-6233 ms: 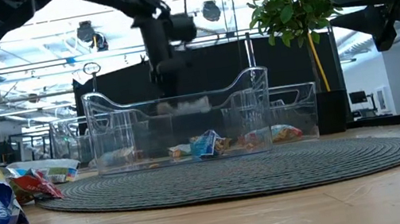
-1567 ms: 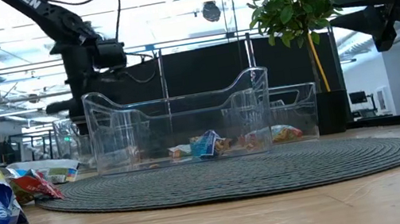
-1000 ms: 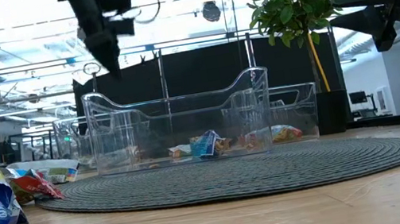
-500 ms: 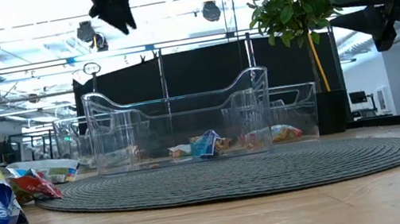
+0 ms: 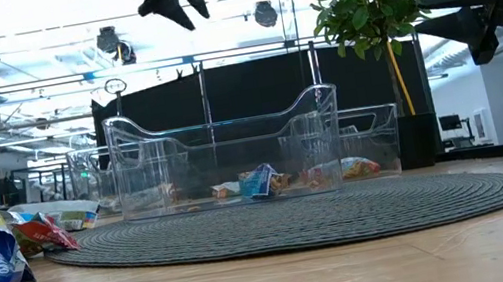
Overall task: Pick and place Granola Bars by type
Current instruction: Put the yellow granola bar into the top left transparent bin
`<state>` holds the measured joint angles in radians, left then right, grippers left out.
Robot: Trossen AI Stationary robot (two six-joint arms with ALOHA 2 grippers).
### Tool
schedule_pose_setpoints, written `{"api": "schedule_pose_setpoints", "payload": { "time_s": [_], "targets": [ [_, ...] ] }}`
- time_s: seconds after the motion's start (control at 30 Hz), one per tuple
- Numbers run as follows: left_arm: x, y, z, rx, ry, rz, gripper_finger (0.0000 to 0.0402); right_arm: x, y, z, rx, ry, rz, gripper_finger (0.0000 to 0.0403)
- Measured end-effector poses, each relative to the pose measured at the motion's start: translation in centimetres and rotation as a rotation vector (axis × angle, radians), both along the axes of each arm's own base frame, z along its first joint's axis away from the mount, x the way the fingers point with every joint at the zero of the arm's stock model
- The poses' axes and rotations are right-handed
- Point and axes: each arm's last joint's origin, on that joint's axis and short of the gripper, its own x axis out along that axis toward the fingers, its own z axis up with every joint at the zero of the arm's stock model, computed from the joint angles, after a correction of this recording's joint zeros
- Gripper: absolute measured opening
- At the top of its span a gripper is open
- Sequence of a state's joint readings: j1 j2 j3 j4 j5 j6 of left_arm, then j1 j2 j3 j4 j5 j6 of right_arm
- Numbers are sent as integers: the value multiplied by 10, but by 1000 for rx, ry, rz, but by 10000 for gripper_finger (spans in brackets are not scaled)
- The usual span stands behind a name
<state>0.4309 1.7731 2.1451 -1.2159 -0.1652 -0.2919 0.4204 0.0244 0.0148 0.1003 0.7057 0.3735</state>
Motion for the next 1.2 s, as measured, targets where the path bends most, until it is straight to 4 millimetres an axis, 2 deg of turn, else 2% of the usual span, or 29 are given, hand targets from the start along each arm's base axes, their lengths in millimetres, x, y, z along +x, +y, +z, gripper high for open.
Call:
{"api": "schedule_pose_setpoints", "payload": {
  "time_s": [0.4,0.73,1.2],
  "targets": [
    [40,18,-40,-53,113,-15,228,0,0,0,0,0,0,171],
    [69,30,-85,-140,204,-63,228,0,0,0,0,0,0,171],
    [89,39,-140,-219,392,-126,227,0,0,0,0,0,0,171]
  ]
}}
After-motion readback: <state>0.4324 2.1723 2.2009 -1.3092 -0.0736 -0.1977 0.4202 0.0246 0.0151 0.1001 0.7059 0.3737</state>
